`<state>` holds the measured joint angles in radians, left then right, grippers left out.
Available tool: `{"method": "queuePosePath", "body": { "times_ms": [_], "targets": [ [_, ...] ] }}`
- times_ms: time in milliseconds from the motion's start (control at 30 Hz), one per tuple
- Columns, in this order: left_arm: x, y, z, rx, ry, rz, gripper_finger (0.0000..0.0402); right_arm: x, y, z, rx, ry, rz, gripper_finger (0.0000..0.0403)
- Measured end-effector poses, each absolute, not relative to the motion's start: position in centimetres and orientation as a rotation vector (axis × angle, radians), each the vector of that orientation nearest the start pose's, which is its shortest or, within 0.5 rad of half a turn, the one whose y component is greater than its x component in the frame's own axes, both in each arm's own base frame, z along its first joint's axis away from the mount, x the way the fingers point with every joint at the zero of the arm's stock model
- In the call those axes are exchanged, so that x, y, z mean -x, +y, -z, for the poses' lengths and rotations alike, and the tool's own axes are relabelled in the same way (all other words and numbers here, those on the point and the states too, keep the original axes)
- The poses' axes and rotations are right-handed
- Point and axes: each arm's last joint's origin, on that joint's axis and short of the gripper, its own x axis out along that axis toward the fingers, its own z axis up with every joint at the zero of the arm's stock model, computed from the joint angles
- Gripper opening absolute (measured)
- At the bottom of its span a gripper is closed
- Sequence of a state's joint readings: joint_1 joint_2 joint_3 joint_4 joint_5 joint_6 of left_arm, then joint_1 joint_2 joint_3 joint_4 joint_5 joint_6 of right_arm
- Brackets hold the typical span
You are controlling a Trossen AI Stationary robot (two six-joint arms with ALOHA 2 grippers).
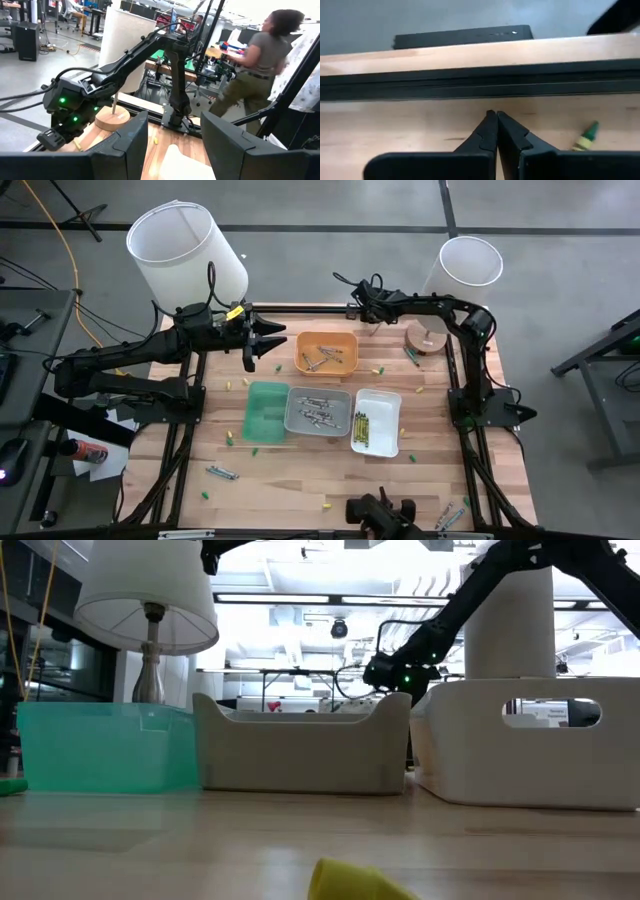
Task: Sort crayons
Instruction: Put the green crayon into the white bin
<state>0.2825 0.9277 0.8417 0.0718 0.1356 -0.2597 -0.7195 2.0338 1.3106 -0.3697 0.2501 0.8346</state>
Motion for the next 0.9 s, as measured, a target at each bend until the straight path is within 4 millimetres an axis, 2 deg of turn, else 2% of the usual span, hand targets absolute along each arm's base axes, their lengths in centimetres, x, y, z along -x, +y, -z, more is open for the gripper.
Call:
{"method": "queuePosePath", "body": {
  "times_ms": [267, 467, 667, 767, 900],
  "targets": [
    [-20.0, 5.4, -35.2, 0.262, -0.004, -0.150, 0.0170, -30.2, -25.2, -17.0, -0.843, 0.735, 1.240, 0.0000],
    [-20.0, 5.4, -35.0, 0.267, 0.020, -0.153, 0.0170, -30.7, -22.3, -16.9, -0.836, 0.837, 1.308, 0.0000],
    [-20.0, 5.4, -34.6, 0.274, 0.054, -0.158, 0.0170, -31.6, -20.0, -17.6, -0.791, 0.837, 1.315, 0.0000],
    [-20.0, 5.4, -34.6, 0.275, 0.059, -0.158, 0.0170, -30.6, -19.0, -17.3, -0.802, 0.833, 1.345, 0.0000],
    [-20.0, 5.4, -34.6, 0.276, 0.061, -0.158, 0.0170, -27.4, -17.4, -16.6, -0.873, 0.795, 1.406, 0.0000]
  ]
}}
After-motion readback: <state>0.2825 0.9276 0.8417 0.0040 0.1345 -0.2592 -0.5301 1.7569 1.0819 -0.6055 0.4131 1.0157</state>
